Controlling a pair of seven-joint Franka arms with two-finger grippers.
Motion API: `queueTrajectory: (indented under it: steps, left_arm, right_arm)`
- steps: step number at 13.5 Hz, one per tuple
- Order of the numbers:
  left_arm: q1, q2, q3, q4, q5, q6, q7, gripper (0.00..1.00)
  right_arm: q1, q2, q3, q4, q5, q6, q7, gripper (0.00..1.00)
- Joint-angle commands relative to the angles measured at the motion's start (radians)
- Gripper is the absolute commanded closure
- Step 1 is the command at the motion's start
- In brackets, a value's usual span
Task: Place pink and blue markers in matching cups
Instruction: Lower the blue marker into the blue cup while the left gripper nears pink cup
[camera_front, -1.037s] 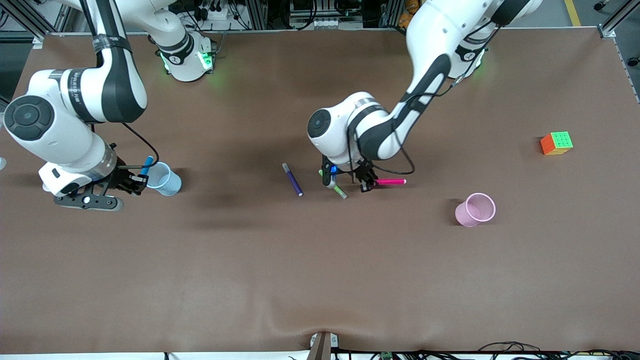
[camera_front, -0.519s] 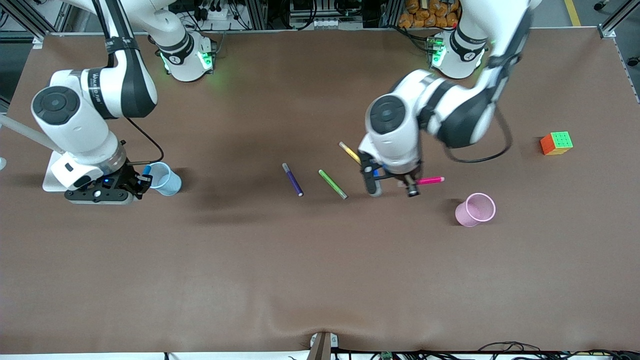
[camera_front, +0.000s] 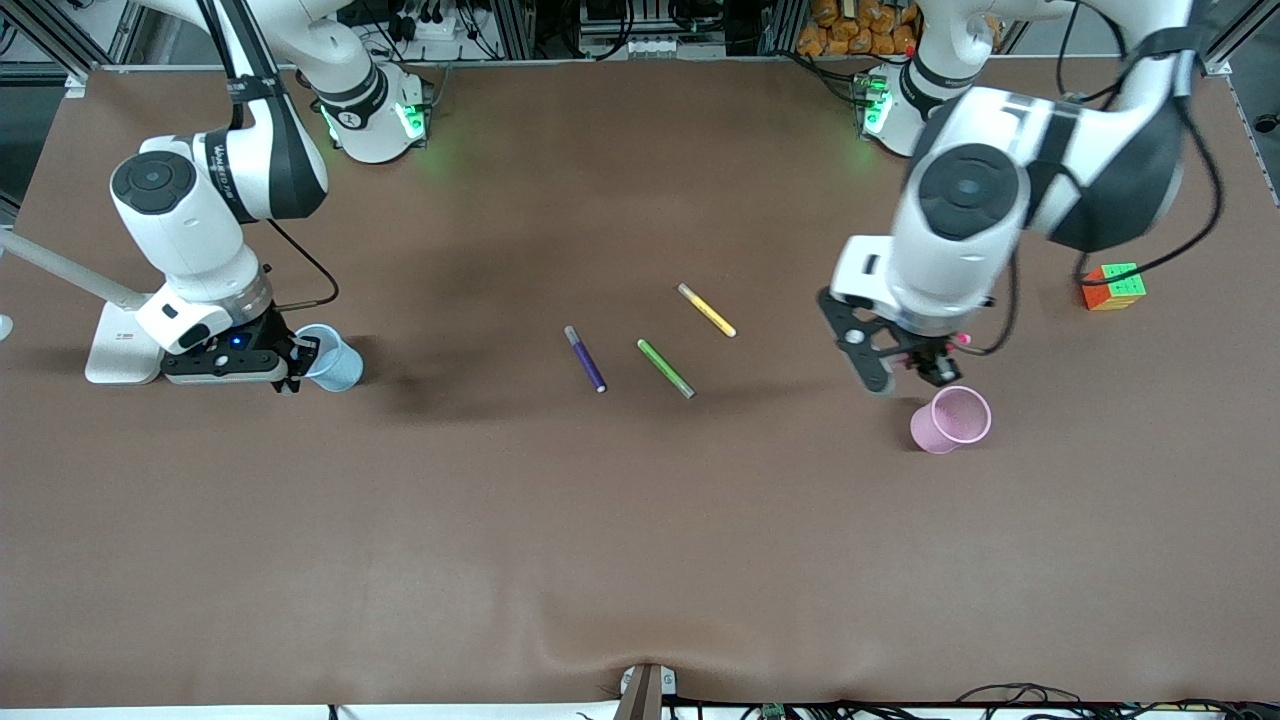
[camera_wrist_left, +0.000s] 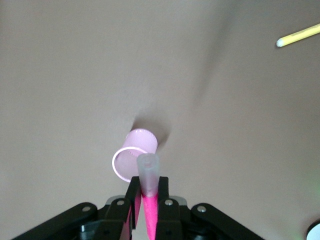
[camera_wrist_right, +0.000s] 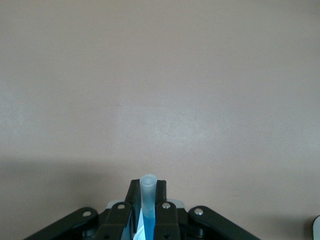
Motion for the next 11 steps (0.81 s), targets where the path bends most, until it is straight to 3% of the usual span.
queueTrajectory:
  steps: [1,3,11]
  left_arm:
    - [0.071,-0.025,-0.006,-0.021,-0.042,0.005,0.017,1.0]
    - [0.126,-0.023,-0.006,-0.022,-0.064,0.034,0.075,1.0]
    - [0.269,-0.025,-0.006,-0.091,-0.214,0.168,0.123,1.0]
  right_arm:
    - [-0.024,-0.04,0.001,-0.087,-0.027,0.095,0.007,1.0]
    - [-0.028,-0.038,0.001,-0.147,-0.027,0.193,0.005,1.0]
    - [-0.08,-0.026,0.001,-0.19,-0.059,0.275,-0.002,1.0]
